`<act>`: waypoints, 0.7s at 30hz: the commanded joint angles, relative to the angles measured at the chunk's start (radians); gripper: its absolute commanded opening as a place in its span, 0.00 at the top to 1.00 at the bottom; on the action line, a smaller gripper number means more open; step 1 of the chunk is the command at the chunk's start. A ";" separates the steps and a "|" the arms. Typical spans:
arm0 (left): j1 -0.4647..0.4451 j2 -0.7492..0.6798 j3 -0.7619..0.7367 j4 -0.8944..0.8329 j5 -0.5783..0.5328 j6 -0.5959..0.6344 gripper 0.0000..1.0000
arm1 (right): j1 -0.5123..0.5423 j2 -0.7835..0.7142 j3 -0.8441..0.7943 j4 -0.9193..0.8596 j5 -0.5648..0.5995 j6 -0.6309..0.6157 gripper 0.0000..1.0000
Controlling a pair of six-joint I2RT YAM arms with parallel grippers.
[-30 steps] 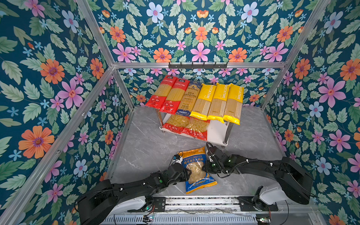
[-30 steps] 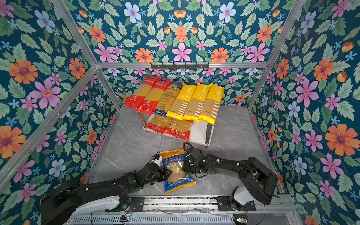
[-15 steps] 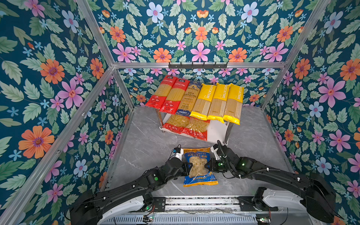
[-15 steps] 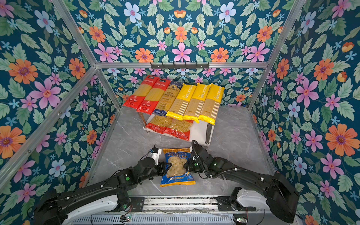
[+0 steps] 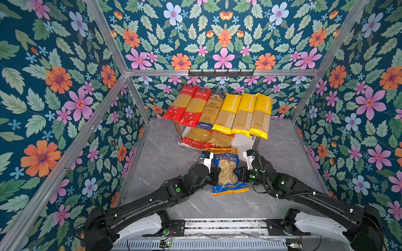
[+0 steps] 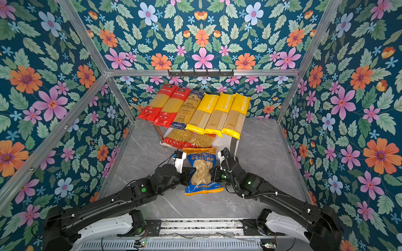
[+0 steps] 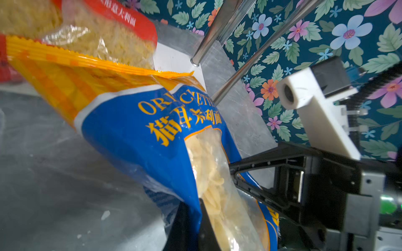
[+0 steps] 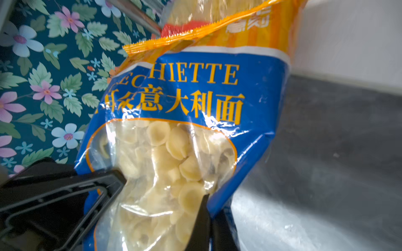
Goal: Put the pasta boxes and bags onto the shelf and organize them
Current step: 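Carry the upright bag with both grippers toward the lower shelf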
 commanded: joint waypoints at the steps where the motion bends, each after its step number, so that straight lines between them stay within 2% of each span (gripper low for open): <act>1: 0.011 0.048 0.051 0.139 -0.068 0.189 0.98 | -0.038 -0.015 -0.020 0.260 0.105 -0.097 0.95; 5: 0.046 0.118 0.084 0.209 -0.091 0.275 0.98 | -0.047 -0.005 -0.059 0.437 0.183 -0.197 0.95; 8: 0.111 0.194 0.110 0.273 -0.081 0.318 0.98 | -0.052 0.050 -0.063 0.540 0.252 -0.290 0.94; 13: 0.241 0.385 0.216 0.351 -0.022 0.359 1.00 | -0.078 0.194 -0.013 0.588 0.303 -0.424 0.77; 16: 0.277 0.512 0.316 0.356 0.016 0.379 1.00 | -0.091 0.250 0.000 0.570 0.310 -0.462 0.66; 21: 0.306 0.663 0.425 0.347 0.024 0.382 1.00 | -0.092 0.199 -0.035 0.464 0.317 -0.452 0.55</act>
